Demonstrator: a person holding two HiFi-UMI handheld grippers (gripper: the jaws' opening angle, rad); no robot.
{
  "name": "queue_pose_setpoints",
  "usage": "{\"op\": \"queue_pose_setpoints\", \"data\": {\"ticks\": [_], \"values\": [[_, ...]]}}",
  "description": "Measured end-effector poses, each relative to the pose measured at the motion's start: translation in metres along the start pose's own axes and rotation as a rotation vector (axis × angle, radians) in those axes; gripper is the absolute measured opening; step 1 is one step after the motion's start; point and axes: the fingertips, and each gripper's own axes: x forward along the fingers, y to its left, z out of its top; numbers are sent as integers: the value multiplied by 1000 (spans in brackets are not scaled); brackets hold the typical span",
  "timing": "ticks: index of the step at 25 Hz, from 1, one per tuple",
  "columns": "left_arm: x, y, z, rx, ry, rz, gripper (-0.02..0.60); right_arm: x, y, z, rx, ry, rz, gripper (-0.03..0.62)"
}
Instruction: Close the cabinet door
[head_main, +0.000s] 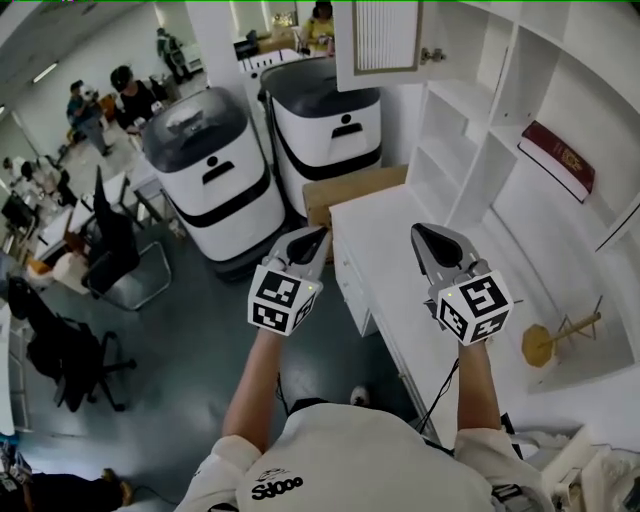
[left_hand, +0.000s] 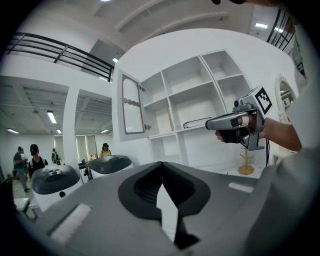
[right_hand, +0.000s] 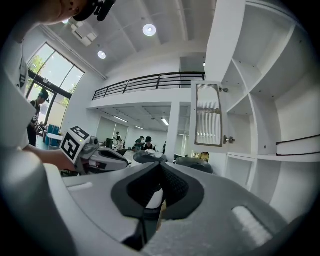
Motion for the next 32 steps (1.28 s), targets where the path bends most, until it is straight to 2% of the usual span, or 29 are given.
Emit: {"op": "queue_pose_setpoints", "data": {"ticks": [5, 10, 16, 21, 27, 32], "values": [[50, 30, 4, 6, -2, -11, 18, 28, -43, -7, 25, 4, -28, 2], [103, 80, 2, 0, -21, -38, 18, 65, -75, -19, 29, 29, -87, 2], [182, 153, 5, -11, -65, -125, 32, 131, -117, -17, 26, 38, -214, 2], [243, 209, 17, -38, -93, -192, 76, 178, -146, -7, 17, 53, -327, 2], [304, 241, 41, -25, -137, -294, 118, 205, -171, 1, 37, 56, -451, 2], [341, 262, 55, -49, -172, -303, 142, 210, -180, 0, 33, 73, -530, 2]]}}
